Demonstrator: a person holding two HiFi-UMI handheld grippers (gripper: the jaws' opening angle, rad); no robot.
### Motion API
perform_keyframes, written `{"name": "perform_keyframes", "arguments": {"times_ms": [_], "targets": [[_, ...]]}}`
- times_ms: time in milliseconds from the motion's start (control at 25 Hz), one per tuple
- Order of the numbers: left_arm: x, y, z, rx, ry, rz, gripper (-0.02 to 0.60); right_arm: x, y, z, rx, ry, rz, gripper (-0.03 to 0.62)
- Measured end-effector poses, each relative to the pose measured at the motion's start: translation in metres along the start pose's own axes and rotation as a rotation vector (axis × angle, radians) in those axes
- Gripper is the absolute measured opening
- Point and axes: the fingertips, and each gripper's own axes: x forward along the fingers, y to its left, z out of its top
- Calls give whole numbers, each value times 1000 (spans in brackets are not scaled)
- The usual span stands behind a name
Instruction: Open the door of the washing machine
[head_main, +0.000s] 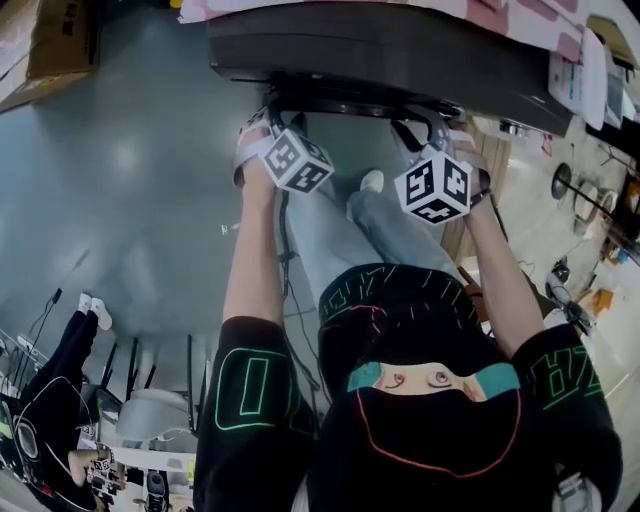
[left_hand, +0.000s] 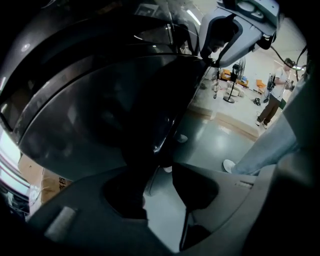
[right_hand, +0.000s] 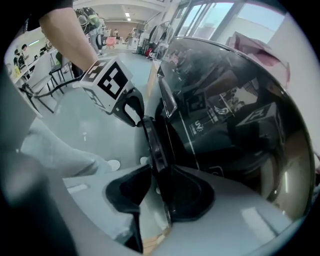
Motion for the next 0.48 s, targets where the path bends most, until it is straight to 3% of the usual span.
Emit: {"name": "perform_keyframes", "arguments": {"times_ms": [280,480], "targets": [[3,2,-1,-24,34,66,166,-1,-2,2,38,-44,20,118],[-12,-34,-28,-28,106,72,166,-5,29,-4,-48,-8,200,141]]}}
